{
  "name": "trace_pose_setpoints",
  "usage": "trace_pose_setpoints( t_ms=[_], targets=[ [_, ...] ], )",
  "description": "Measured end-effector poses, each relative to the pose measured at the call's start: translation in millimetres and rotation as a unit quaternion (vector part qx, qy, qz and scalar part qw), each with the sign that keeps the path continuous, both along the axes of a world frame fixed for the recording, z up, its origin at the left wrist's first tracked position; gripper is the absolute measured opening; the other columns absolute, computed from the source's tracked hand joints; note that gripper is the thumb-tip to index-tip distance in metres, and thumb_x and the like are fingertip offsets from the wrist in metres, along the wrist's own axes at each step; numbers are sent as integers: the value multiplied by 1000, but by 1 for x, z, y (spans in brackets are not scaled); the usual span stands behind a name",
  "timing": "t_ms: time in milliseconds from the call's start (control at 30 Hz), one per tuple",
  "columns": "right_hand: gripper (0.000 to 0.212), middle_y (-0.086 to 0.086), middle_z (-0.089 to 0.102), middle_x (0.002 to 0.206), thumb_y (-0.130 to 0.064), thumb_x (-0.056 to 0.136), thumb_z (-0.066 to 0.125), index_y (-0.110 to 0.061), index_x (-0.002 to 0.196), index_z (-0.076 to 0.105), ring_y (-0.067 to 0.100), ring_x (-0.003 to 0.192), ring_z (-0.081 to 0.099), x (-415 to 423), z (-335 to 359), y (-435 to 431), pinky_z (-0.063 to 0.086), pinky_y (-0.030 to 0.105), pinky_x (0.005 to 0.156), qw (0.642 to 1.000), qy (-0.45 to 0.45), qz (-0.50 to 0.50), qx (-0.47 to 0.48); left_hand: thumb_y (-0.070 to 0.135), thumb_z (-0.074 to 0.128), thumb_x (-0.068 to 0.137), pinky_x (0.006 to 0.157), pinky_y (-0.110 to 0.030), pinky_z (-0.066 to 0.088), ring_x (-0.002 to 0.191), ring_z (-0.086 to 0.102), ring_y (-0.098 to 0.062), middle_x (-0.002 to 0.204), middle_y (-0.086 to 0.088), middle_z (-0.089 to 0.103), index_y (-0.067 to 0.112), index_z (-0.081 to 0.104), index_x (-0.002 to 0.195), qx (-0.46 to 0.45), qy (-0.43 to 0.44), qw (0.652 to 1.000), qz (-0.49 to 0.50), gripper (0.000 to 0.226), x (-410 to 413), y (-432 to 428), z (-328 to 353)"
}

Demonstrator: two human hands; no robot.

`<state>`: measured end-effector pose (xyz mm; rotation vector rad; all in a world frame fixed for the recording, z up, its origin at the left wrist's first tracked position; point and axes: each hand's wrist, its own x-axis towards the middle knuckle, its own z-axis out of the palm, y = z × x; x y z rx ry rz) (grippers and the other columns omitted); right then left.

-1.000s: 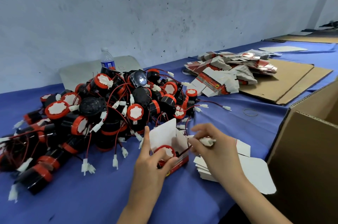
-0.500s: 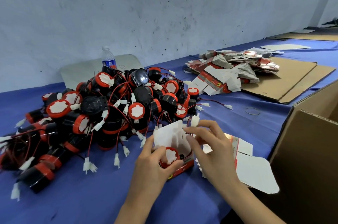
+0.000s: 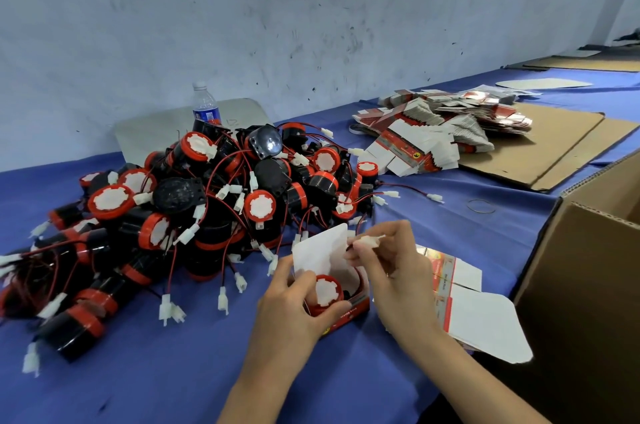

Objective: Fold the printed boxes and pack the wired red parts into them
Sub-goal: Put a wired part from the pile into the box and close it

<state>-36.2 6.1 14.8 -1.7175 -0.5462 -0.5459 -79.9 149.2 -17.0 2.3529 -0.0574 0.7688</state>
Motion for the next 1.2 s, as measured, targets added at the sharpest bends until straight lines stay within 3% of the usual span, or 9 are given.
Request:
trace_pose_setpoints(
  t_ms=[200,333,433,600,700,833,933,1033,1200],
  targets=[
    [16,-2,55,65,-17,90,57,-9,76,56,14,71,41,7,-6,0,37,22,57,943,-188,-87,-259,40,83,68,60,-35,45,76,49,-16,95,6,47,33,25,61,-16,-1,1000,-7,59,0,0,-2],
    [11,-9,60,67,-18,79,73,-16,88,68,13,76,31,13,-9,-7,34,23,66,878,-259,-74,-395,39,83,68,56,-35,46,75,53,-20,93,2,49,36,25,63,-5,-22,1000,-7,58,0,-2,-2],
    [23,-11,69,81,-25,80,72,-19,102,71,14,79,32,16,-11,-14,34,26,71,866,-247,-55,-432,48,76,71,56,-41,50,84,58,-24,94,-1,51,28,34,66,-6,-28,1000,-10,47,0,-3,-3],
    [14,-18,67,70,-29,70,78,-31,84,77,18,75,55,16,-3,-12,35,27,77,852,-201,-58,-479,52,71,71,54,-41,51,80,58,-22,94,5,46,22,45,71,9,-6,1000,5,40,1,-4,-7],
    [18,-13,63,93,-30,88,65,-35,104,72,20,96,47,17,4,-5,32,30,84,846,-103,-33,-522,57,66,73,62,-35,54,83,49,-2,111,16,42,29,55,107,-3,3,1000,3,45,1,-4,-11],
    [29,-9,57,109,-21,98,46,-32,117,64,17,103,36,31,6,1,22,26,85,852,-67,-27,-519,54,56,85,67,-3,42,94,36,23,132,32,17,56,10,140,-54,35,997,-43,72,-1,-11,-15],
    [26,-5,61,105,-15,94,51,-26,109,68,20,104,40,35,11,6,25,28,91,837,-46,-36,-544,60,45,86,87,-16,43,126,32,10,154,24,-7,60,-25,136,-80,89,992,-44,87,-2,-15,-18],
    [14,0,51,83,-7,88,53,-17,85,63,26,104,44,35,17,12,26,34,98,807,-26,-35,-589,70,29,79,94,-29,44,145,19,-17,145,21,-40,60,-37,128,-45,134,990,-21,82,-3,-15,-21],
    [35,-8,39,64,-30,86,51,-23,55,36,21,92,40,33,35,3,14,51,113,810,43,53,-582,65,25,84,87,-32,51,140,31,-13,152,14,-36,55,2,143,2,132,991,-1,64,-2,-16,-18]
  ],
)
